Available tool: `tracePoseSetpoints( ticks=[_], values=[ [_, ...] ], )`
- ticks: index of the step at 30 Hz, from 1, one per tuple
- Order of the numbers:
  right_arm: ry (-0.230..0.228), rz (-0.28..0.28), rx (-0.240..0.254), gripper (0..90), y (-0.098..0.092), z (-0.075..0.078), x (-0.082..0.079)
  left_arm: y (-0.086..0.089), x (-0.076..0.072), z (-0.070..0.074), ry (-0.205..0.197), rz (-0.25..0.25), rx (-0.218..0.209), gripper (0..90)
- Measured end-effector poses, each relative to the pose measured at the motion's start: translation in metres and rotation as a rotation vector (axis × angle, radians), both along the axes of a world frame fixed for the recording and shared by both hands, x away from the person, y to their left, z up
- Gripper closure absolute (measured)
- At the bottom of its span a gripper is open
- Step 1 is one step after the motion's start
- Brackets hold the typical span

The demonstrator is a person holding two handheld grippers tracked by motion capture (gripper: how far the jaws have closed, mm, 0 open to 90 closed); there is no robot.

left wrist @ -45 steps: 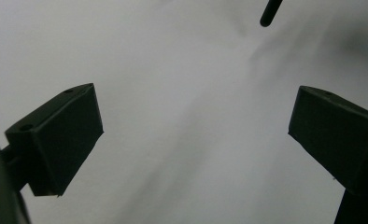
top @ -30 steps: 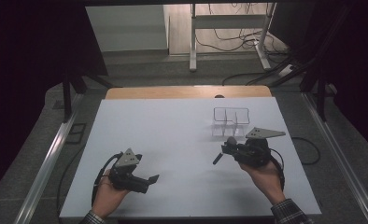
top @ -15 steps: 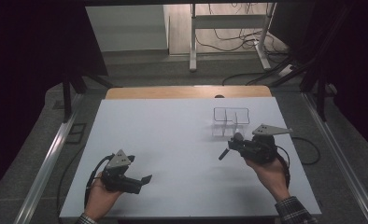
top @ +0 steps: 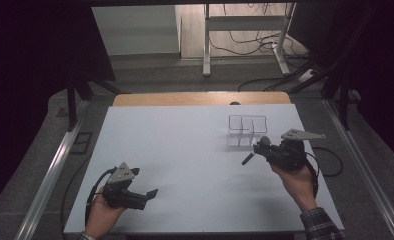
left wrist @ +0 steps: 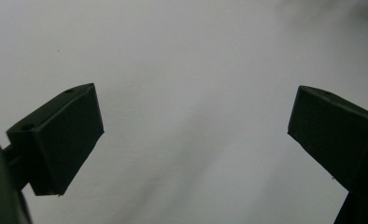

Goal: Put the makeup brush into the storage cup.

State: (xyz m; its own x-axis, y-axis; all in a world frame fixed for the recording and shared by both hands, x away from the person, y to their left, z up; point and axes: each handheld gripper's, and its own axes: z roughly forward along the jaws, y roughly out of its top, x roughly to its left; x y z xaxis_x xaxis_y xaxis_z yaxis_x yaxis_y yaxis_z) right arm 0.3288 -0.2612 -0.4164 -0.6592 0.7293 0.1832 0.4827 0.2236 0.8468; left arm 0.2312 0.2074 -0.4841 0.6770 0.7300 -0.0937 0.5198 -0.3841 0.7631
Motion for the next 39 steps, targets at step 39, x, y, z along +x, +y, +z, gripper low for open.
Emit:
tracePoseSetpoints(
  ticks=[39],
  values=[
    [-0.048,-0.127,0.012,76.6,-0.038,0.015,0.03,0.026,-0.015,-0.002,0.021,0.059,-0.018,3.3]
  ],
)
